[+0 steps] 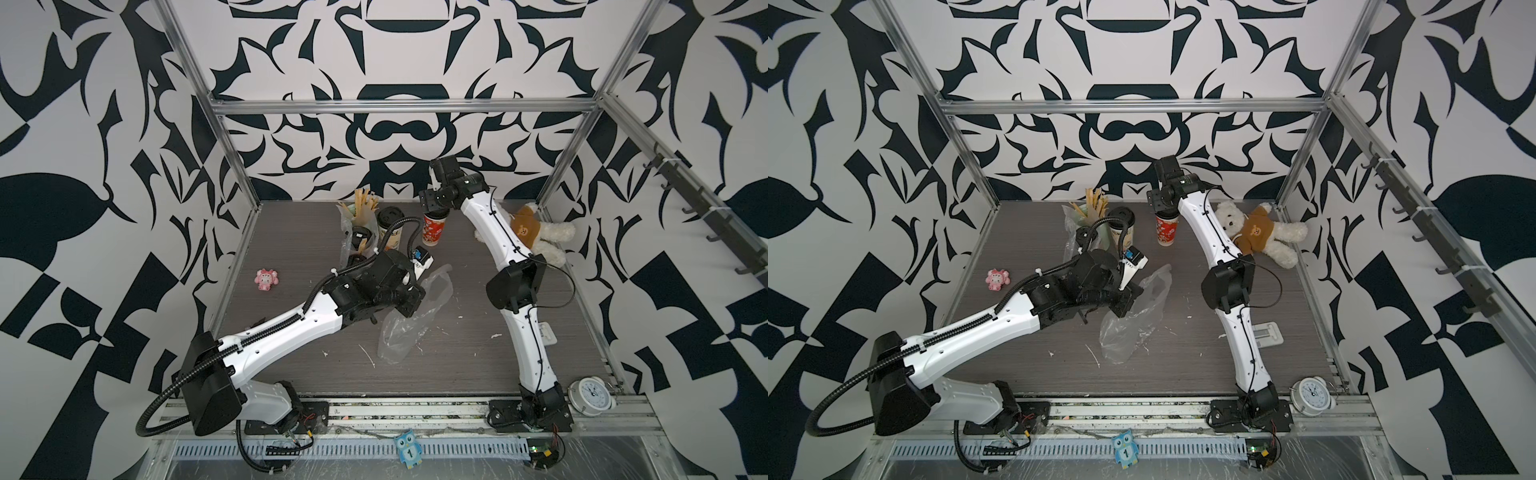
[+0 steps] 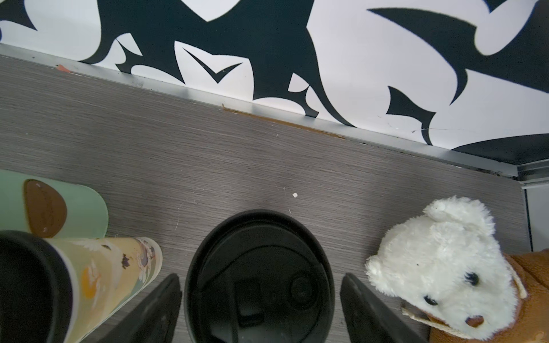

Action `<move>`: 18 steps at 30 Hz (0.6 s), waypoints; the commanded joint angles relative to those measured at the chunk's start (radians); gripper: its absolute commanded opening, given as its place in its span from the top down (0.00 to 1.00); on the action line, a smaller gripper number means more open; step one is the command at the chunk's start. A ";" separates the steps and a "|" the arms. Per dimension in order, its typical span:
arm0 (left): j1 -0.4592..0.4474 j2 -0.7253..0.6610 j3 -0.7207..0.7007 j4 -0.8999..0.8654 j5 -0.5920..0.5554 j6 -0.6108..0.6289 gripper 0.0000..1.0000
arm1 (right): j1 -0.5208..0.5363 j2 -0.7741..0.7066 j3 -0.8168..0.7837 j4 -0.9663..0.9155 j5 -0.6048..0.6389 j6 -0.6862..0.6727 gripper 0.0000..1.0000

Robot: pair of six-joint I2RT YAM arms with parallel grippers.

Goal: Pack milk tea into plastic carrier bags
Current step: Pick up the milk tea cup at the center of the board.

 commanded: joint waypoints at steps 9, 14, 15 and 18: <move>-0.005 -0.003 -0.020 0.004 0.016 -0.014 1.00 | -0.012 0.004 0.016 -0.024 -0.031 0.026 0.15; -0.005 -0.001 -0.019 0.003 0.018 -0.014 1.00 | -0.013 0.010 0.016 -0.034 -0.040 0.029 0.14; -0.005 0.001 -0.019 0.002 0.018 -0.014 1.00 | -0.013 0.012 0.016 -0.035 -0.043 0.030 0.14; -0.004 0.000 -0.019 0.000 0.018 -0.014 1.00 | -0.016 0.014 0.016 -0.039 -0.050 0.035 0.14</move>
